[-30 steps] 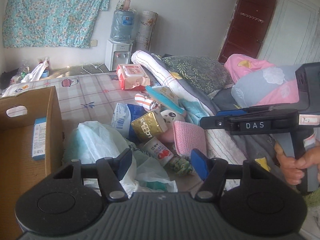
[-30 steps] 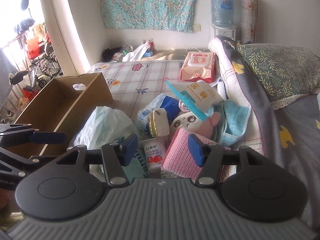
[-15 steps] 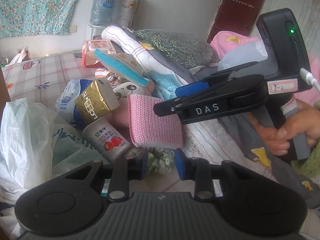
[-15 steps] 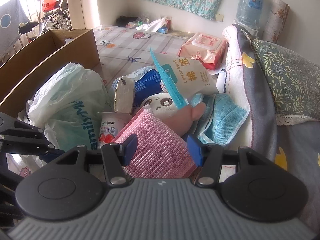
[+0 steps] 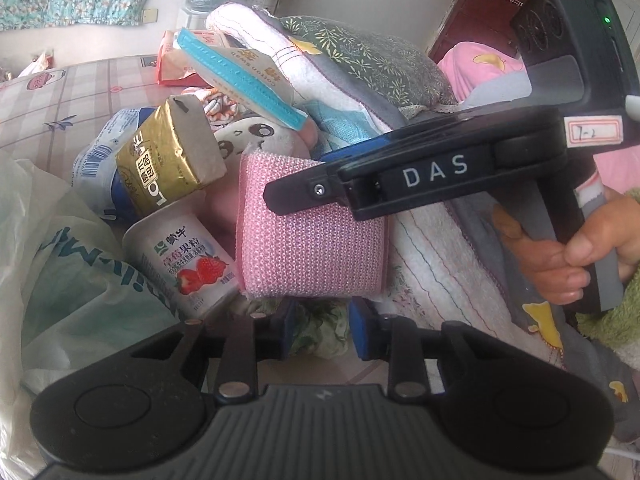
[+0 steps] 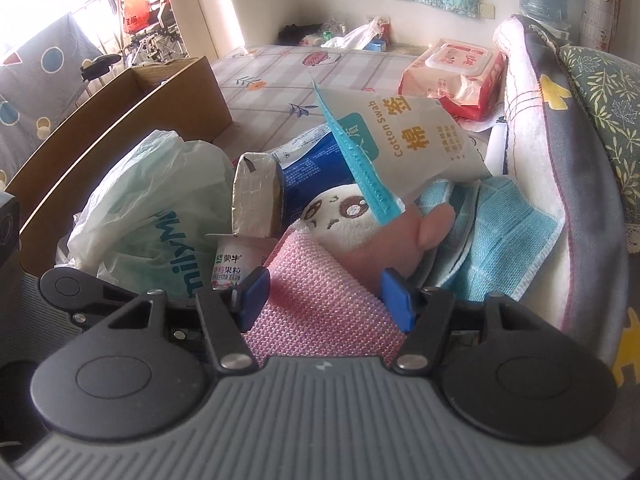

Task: Organize soft objects
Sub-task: 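Grasp the pink knitted pad with the left gripper, then lift the pink pad with the left gripper and carry it to the cardboard box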

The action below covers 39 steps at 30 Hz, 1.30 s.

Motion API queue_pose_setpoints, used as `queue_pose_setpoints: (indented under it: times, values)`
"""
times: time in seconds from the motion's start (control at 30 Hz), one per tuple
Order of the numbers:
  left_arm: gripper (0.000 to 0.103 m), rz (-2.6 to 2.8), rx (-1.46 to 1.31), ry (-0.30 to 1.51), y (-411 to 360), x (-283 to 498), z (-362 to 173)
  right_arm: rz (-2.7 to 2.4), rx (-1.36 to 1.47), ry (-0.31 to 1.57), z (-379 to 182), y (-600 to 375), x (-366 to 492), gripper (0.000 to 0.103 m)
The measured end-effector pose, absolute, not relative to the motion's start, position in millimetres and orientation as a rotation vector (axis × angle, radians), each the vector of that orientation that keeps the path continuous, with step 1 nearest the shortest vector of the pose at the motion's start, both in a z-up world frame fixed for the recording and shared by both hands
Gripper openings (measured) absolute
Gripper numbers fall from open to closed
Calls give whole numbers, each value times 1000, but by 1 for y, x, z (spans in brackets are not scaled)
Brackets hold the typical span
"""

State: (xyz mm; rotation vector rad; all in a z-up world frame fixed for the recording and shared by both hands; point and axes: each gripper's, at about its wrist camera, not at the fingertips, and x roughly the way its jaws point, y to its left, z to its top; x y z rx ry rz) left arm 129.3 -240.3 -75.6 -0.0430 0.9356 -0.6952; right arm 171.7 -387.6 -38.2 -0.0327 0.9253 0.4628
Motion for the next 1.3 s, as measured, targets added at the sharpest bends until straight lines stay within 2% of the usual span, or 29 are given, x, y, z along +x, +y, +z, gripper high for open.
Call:
queue_pose_setpoints:
  times: [0.13, 0.3, 0.47, 0.67, 0.97, 1.3]
  values:
    - [29, -694, -80, 961, -240, 136, -79, 450, -20, 943, -39, -385, 170, 66]
    - [32, -694, -137, 977, -234, 139, -80, 429, 34, 956, -31, -389, 162, 63]
    - [42, -699, -168, 937, -225, 133, -71, 398, 133, 934, -11, -399, 145, 54]
    - [42, -703, -215, 871, -210, 121, -52, 340, 167, 882, 15, -394, 115, 45]
    - [43, -720, -275, 750, -170, 95, -8, 322, 169, 797, 71, -360, 79, 44]
    - [44, -606, -317, 572, -72, 65, 48, 439, 203, 735, 127, -273, 85, 43]
